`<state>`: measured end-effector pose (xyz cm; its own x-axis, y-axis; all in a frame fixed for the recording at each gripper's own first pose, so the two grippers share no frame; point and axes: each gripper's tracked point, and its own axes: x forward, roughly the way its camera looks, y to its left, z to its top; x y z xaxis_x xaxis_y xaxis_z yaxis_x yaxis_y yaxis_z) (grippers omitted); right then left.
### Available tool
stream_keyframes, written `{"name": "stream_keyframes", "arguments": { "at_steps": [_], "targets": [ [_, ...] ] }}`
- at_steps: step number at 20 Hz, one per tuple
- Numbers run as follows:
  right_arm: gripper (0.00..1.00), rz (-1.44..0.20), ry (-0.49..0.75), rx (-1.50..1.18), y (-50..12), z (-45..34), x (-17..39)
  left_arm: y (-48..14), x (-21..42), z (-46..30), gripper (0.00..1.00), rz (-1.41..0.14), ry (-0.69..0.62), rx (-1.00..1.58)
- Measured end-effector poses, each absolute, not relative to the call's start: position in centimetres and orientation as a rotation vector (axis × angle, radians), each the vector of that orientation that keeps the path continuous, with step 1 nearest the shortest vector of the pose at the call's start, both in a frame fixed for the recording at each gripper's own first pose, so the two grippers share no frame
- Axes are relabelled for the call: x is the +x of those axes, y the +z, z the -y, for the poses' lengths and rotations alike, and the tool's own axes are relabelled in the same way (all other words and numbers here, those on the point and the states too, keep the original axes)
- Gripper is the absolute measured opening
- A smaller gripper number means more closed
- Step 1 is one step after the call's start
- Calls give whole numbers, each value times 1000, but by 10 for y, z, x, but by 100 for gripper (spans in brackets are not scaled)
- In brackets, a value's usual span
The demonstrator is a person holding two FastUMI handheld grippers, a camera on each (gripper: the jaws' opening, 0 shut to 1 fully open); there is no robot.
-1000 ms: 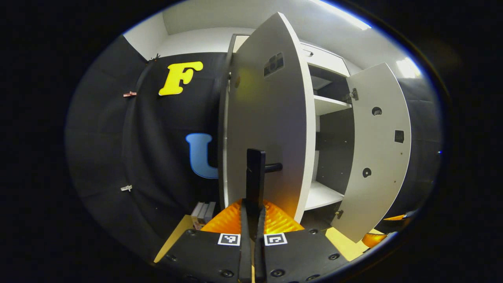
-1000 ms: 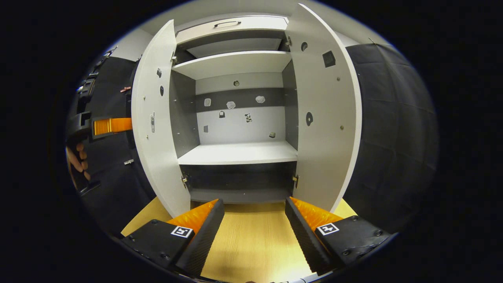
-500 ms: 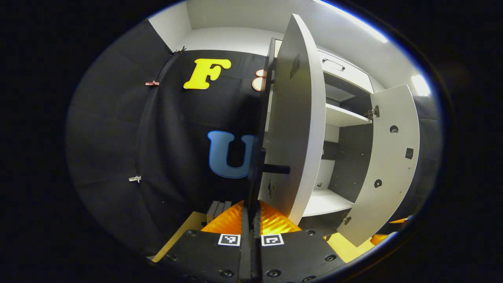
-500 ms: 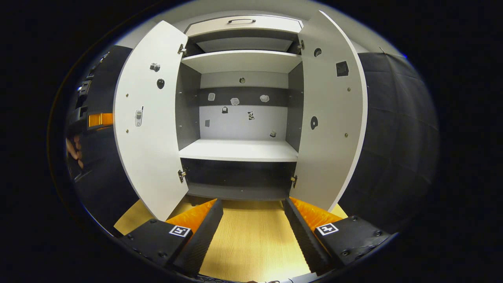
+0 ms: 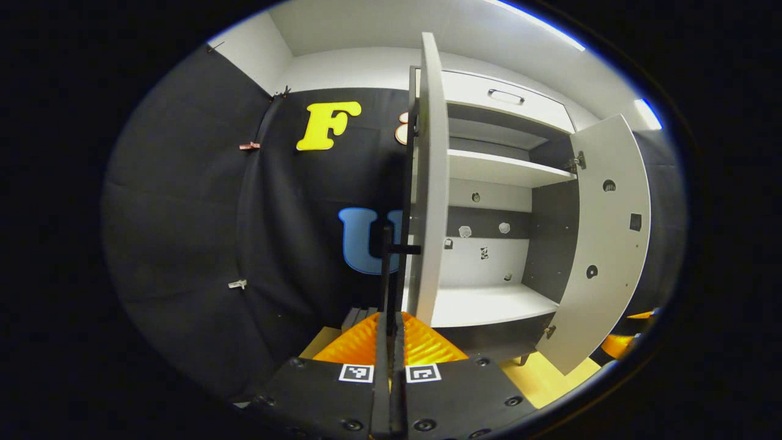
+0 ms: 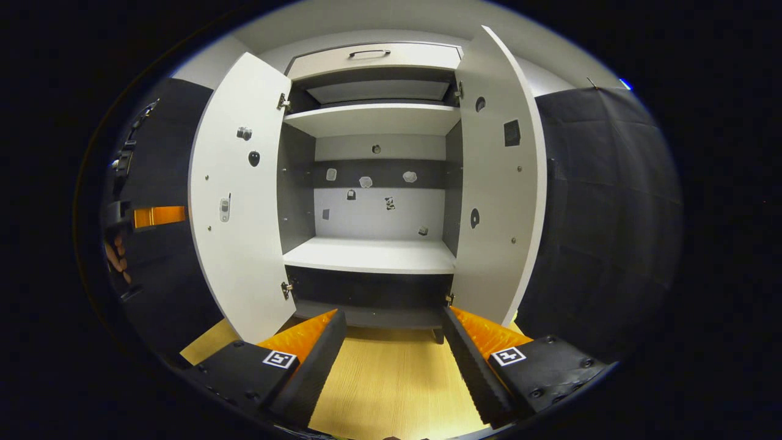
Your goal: Open the right door of the double-door shoe cabinet with the right hand, and open the left door with the left hand.
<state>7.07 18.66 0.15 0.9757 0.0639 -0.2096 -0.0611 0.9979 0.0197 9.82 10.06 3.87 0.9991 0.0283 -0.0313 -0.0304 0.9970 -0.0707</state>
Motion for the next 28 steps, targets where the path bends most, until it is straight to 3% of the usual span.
{"name": "stream_keyframes", "arguments": {
  "at_steps": [2,3,4,5,6,7,8,9,12,13,14,15,28],
  "targets": [
    [100,-190,84,14,12,-171,59,41,75,-79,5,-17,43,-72],
    [99,-173,90,9,18,-162,53,39,65,-64,11,-12,42,-73],
    [100,-160,96,6,23,-153,46,36,53,-50,4,-15,43,-77],
    [99,-152,102,3,27,-143,39,30,43,-35,7,-27,36,-84],
    [99,-137,106,1,32,-135,32,22,30,-18,19,-52,26,-93],
    [99,-121,103,-1,39,-125,25,16,21,-7,22,-71,29,-100],
    [99,-106,99,-3,45,-116,19,12,13,3,40,-83,32,-107],
    [99,-95,93,-4,50,-107,13,11,5,13,33,-86,31,-112],
    [99,-73,76,7,64,-87,-2,17,-13,32,68,-55,46,-98],
    [99,-67,69,11,68,-81,-6,22,-19,36,75,-38,50,-83],
    [99,-62,62,15,72,-76,-9,24,-21,42,92,-24,48,-62],
    [99,-60,55,21,74,-72,-11,26,-25,47,97,-14,43,-42],
    [99,-41,-38,67,77,-68,13,26,-4,60,94,2,-49,41]
  ]
}}
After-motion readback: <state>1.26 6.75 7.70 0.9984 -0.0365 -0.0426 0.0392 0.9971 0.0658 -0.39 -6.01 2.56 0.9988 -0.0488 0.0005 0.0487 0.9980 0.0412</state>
